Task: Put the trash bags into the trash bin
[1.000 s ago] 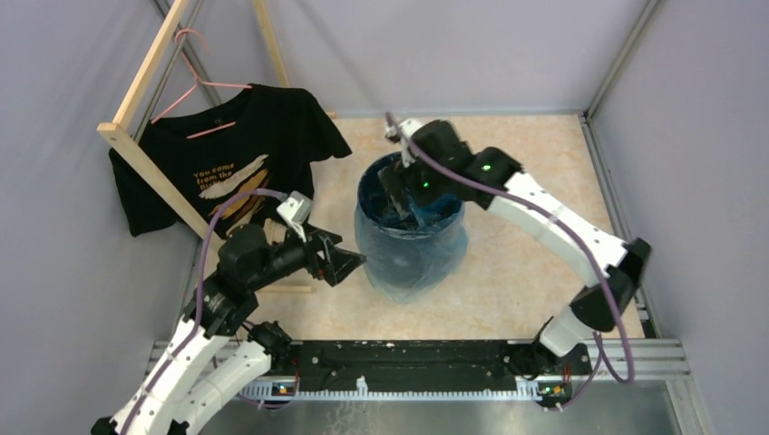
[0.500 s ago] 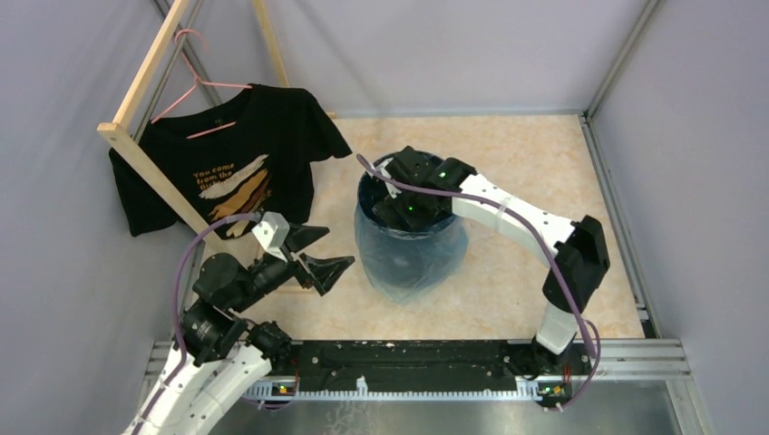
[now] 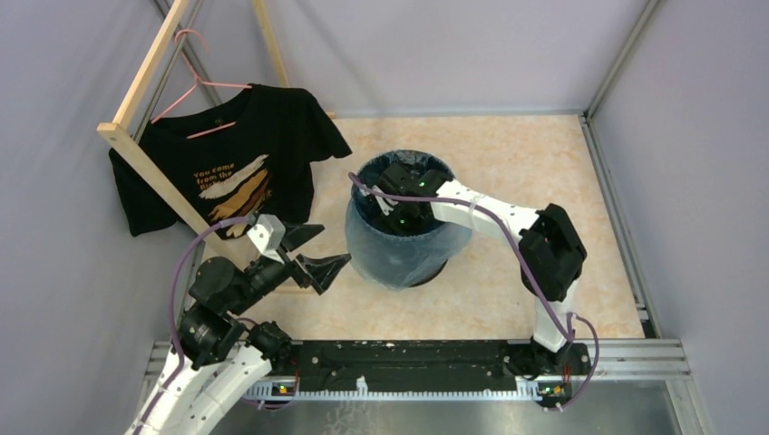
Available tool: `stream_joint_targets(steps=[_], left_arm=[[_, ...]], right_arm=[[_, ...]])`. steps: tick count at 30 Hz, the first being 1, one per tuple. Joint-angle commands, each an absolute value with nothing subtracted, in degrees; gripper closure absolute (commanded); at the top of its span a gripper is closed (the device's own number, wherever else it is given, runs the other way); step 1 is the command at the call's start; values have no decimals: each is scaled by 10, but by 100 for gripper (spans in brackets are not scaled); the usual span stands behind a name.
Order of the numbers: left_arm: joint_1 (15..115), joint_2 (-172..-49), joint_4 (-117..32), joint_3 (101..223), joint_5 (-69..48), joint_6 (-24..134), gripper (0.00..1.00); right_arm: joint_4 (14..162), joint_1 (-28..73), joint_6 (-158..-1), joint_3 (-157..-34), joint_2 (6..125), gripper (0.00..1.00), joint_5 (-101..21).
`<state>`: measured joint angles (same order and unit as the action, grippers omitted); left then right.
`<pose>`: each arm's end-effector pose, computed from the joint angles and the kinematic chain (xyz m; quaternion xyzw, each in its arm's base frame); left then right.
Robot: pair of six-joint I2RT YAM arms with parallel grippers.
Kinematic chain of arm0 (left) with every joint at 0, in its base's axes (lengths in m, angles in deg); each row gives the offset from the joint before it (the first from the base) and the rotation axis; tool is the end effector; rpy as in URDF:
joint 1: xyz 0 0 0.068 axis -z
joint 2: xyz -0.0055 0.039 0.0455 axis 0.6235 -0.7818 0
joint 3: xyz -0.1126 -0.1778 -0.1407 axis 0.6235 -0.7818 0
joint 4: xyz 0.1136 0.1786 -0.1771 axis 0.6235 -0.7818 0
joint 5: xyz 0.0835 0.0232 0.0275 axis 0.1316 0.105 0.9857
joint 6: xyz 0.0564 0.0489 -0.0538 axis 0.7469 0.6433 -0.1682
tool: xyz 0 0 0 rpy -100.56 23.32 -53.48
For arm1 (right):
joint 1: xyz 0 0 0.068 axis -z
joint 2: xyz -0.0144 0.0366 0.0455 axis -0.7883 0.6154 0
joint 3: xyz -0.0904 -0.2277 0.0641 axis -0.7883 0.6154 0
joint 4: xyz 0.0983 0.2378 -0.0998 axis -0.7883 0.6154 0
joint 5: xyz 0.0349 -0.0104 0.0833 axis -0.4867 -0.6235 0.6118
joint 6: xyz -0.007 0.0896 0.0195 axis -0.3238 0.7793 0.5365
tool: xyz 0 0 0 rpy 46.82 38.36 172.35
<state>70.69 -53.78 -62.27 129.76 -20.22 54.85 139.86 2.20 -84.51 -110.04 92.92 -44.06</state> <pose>0.1231 -0.1076 0.3529 0.2317 0.6427 -0.3697 0.6298 0.2640 0.3197 0.1752 -0.4062 0.8975 0.0987 0.1407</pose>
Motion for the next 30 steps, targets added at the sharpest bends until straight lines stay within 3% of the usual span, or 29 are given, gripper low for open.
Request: stream_joint_targets(steps=[1, 7, 30], left_arm=[[709, -530, -596, 1295, -194, 561, 1], [709, -531, -596, 1295, -195, 561, 1], [709, -533, -600, 1294, -186, 559, 1]], right_arm=[[1360, 18, -854, -1095, 946, 34, -427], [1318, 19, -851, -1066, 953, 43, -432], [1275, 26, -830, -1038, 988, 40, -419]])
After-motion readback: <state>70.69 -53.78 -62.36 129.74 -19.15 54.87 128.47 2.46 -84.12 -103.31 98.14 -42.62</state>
